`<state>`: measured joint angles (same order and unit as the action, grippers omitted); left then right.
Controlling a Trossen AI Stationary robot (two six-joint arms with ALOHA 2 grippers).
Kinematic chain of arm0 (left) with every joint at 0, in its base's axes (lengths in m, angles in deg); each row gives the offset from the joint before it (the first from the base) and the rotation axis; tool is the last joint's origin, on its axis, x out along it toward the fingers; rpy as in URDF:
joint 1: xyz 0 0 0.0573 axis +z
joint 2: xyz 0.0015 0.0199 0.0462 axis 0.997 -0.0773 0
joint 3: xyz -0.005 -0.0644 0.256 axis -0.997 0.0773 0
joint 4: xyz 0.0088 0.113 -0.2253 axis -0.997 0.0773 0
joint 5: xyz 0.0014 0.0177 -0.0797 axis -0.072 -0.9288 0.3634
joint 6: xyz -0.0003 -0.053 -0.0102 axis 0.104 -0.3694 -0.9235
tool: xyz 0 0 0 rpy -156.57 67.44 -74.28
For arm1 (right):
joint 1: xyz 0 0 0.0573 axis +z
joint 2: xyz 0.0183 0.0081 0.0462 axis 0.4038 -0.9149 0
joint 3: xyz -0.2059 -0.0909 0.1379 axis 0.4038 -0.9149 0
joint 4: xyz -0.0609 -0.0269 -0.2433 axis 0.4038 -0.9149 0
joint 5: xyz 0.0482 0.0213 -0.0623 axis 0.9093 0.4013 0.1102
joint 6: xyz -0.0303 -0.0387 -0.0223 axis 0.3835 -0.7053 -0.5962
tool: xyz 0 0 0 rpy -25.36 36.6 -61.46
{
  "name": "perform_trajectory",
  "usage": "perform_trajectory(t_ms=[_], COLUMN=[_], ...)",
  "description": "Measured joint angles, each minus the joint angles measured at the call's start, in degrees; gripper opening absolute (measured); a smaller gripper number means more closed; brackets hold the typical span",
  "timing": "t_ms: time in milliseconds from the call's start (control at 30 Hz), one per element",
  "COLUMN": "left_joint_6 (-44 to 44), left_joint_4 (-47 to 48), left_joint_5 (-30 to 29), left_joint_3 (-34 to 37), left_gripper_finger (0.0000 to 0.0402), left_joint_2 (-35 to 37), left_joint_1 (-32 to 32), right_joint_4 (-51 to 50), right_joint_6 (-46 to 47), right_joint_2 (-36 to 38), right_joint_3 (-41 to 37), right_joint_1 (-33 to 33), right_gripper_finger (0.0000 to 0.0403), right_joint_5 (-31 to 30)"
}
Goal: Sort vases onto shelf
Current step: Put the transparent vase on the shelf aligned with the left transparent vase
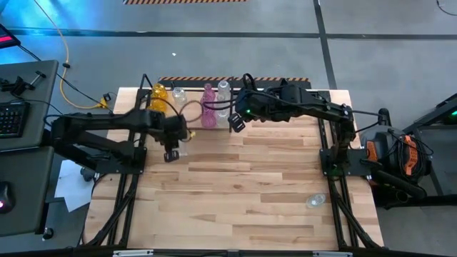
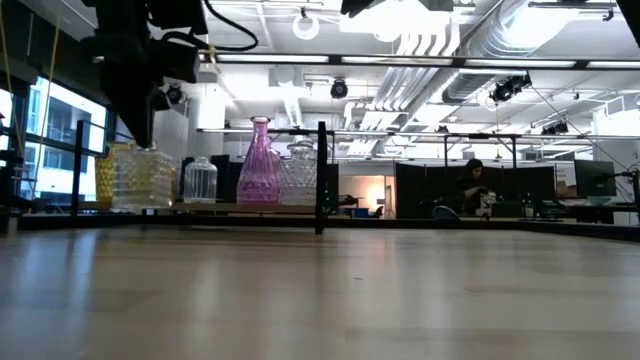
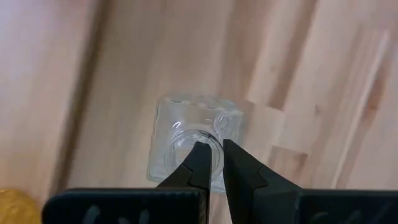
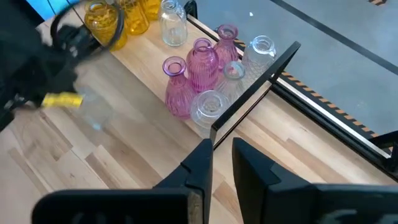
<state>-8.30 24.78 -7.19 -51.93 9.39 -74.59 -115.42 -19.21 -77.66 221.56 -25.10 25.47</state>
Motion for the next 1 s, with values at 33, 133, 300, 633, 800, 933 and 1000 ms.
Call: perform_trajectory(t_ms=[33, 133, 300, 633, 800, 933, 1000], left_joint_6=[-0.07, -1.68, -1.34, -4.56, -7.32, -9.21, -9.61], left_joint_4=[-0.01, 0.87, 1.08, 4.67, 5.07, 4.41, 3.69], left_joint_5=[-0.08, -1.91, -6.55, -9.99, -10.01, -11.17, -11.45], left_joint_3=[-0.14, -2.19, -8.61, -15.23, -15.21, -15.21, -15.21], left_gripper_finger=[0.0013, 0.0013, 0.0013, 0.0012, 0.0012, 0.0012, 0.0012], left_joint_2=[0.34, 0.1, -2.09, -8.83, -11.69, -13.56, -14.2], left_joint_1=[1.37, 5.49, 11.26, 21.18, 23.51, 25.1, 25.82], right_joint_4=[-0.02, 0.01, -0.03, -1.11, -1.83, -2.27, -2.54], right_joint_6=[-0.01, -0.38, -1.6, -3.11, -5.04, -6.03, -6.48], right_joint_2=[-0.01, -0.01, -0.01, -0.01, -0.01, -0.01, -0.01], right_joint_3=[0.0, 0.0, 0.02, 0.02, 0.03, 0.04, 0.04], right_joint_1=[0.01, 0.01, 0.01, 0.05, 0.06, 0.05, 0.05], right_gripper_finger=[0.0044, 0.0044, 0.0044, 0.0044, 0.0044, 0.0044, 0.0044], right_joint_5=[0.01, -0.01, -0.19, -0.17, -0.31, -1.45, -1.89])
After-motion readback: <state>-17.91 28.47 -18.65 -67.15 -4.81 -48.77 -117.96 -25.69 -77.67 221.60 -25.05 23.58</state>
